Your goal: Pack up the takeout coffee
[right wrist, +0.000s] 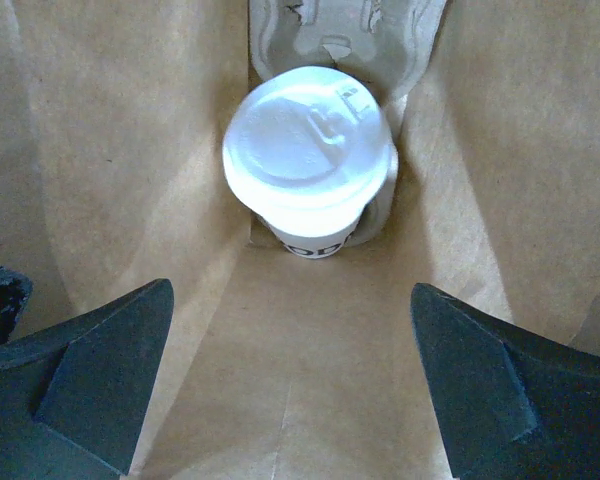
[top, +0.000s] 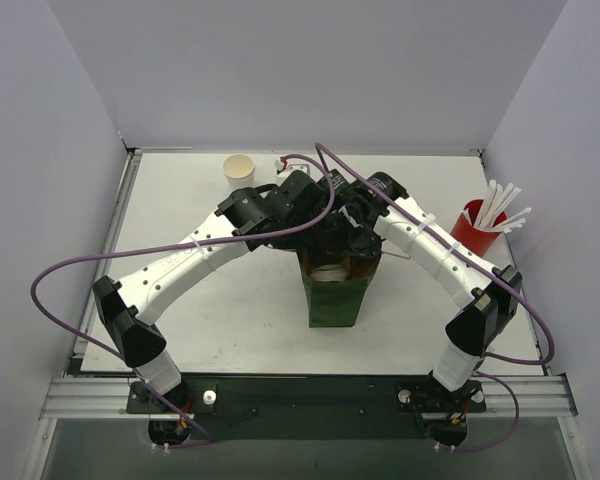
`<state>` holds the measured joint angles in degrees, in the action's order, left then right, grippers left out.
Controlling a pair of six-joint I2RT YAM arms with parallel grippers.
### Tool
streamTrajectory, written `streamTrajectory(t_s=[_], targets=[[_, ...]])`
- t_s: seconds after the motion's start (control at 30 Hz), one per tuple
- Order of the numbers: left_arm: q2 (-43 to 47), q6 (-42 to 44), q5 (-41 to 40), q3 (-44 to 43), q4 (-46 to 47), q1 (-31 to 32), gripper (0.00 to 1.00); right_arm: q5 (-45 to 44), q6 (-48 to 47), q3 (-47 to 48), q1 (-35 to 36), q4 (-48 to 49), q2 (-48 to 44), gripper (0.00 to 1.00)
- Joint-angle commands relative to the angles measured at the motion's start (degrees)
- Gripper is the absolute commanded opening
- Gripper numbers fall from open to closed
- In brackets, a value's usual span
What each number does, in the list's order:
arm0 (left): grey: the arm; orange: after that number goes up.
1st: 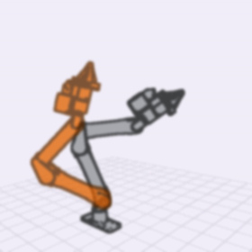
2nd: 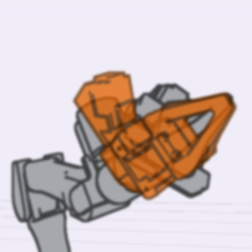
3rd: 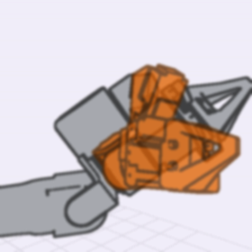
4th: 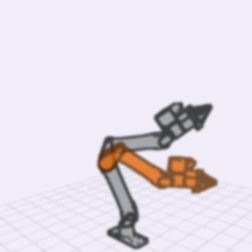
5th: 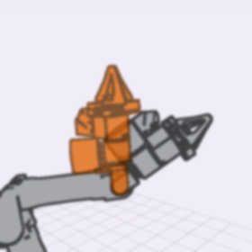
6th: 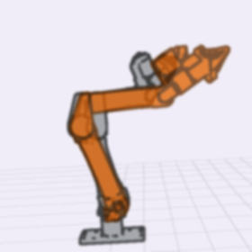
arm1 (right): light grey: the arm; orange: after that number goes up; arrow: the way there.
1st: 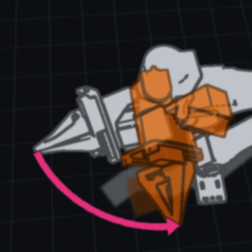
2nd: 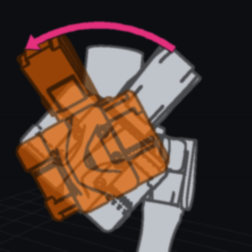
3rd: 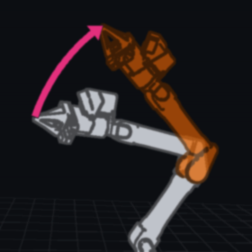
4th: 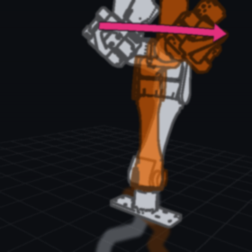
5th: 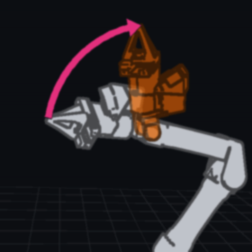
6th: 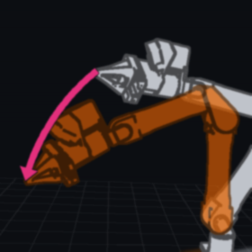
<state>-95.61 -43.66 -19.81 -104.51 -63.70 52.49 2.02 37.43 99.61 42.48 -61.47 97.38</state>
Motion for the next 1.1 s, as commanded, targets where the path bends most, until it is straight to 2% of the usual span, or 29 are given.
streamTrajectory(t_s=[0.0, 1.07], targets=[[0.43, 0.94, -1.98, -1.93, -0.37, 0.33, 0.00, -0.35, 0.54, 2.08, 0.32, -2.60, 0.44, 1.00], [0.16, 1.82, -1.98, -2.37, -1.16, -0.19, 0.00, -1.85, 1.42, 10.07, -0.64, -8.22, -7.56, 1.00]])
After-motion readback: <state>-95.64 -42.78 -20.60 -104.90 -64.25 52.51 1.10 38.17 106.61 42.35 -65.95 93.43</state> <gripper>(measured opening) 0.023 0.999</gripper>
